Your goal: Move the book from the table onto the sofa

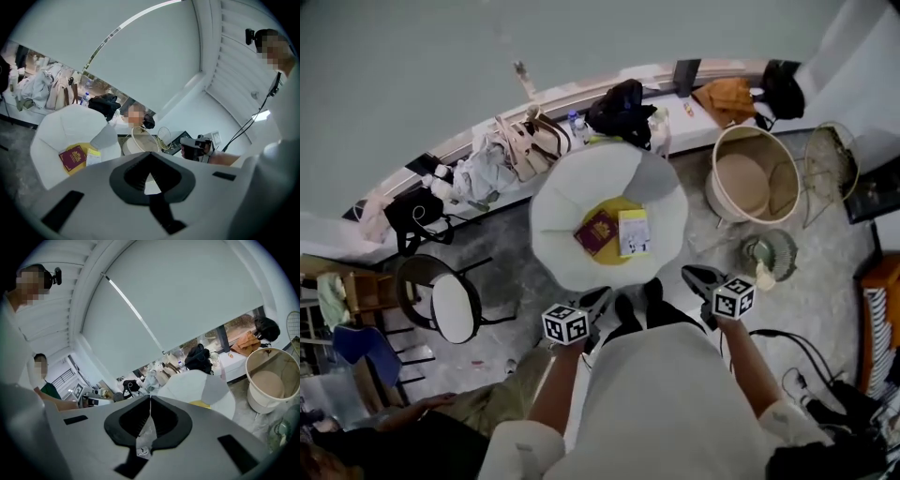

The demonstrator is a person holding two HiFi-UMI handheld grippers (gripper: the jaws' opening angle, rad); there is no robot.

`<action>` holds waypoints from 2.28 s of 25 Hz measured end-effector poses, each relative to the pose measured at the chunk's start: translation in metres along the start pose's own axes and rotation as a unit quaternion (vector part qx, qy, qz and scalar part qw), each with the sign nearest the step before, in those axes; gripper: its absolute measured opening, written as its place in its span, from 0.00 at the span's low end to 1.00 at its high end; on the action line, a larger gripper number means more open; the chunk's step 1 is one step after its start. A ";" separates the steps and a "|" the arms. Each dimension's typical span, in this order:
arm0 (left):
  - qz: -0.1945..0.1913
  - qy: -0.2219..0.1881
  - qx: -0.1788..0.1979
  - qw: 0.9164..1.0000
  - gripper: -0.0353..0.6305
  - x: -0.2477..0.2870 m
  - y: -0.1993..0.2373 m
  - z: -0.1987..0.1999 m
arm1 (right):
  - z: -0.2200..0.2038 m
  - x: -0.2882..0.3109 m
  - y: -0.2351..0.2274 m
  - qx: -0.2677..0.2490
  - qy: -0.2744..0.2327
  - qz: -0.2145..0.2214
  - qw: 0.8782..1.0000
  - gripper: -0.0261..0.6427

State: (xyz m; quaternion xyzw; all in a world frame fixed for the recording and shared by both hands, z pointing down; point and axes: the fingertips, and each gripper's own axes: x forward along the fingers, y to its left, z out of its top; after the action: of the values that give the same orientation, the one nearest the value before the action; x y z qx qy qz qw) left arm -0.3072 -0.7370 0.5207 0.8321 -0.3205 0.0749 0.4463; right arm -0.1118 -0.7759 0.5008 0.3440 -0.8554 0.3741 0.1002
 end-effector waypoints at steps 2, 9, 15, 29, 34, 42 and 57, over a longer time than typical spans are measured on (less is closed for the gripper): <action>0.000 -0.002 0.011 1.000 0.06 0.000 -0.014 -0.003 | 0.003 -0.012 0.004 -0.011 -0.007 0.001 1.000 0.09; 0.004 -0.031 0.038 0.999 0.06 0.023 -0.070 -0.002 | 0.007 -0.053 0.007 -0.058 0.001 0.008 0.998 0.09; 0.015 -0.069 0.015 0.997 0.06 0.038 -0.121 -0.015 | 0.007 -0.093 0.013 -0.067 0.005 0.048 0.997 0.09; 0.083 -0.121 0.032 0.989 0.06 0.023 -0.193 -0.053 | -0.009 -0.154 0.006 -0.089 0.008 0.063 0.994 0.09; 0.081 -0.115 0.031 0.990 0.06 0.009 -0.192 -0.060 | -0.008 -0.156 0.016 -0.089 -0.006 0.055 0.994 0.09; 0.078 -0.099 0.034 0.991 0.06 -0.002 -0.184 -0.068 | -0.009 -0.154 0.028 -0.075 -0.032 0.044 0.996 0.09; 0.061 -0.085 0.037 0.994 0.06 -0.008 -0.168 -0.059 | -0.010 -0.134 0.040 -0.077 -0.032 0.027 0.996 0.09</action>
State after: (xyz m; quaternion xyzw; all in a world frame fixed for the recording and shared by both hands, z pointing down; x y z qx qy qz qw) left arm -0.2031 -0.6200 0.4360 0.8305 -0.4043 0.0430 0.3806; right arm -0.0392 -0.6805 0.4279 0.3240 -0.8932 0.2988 0.0893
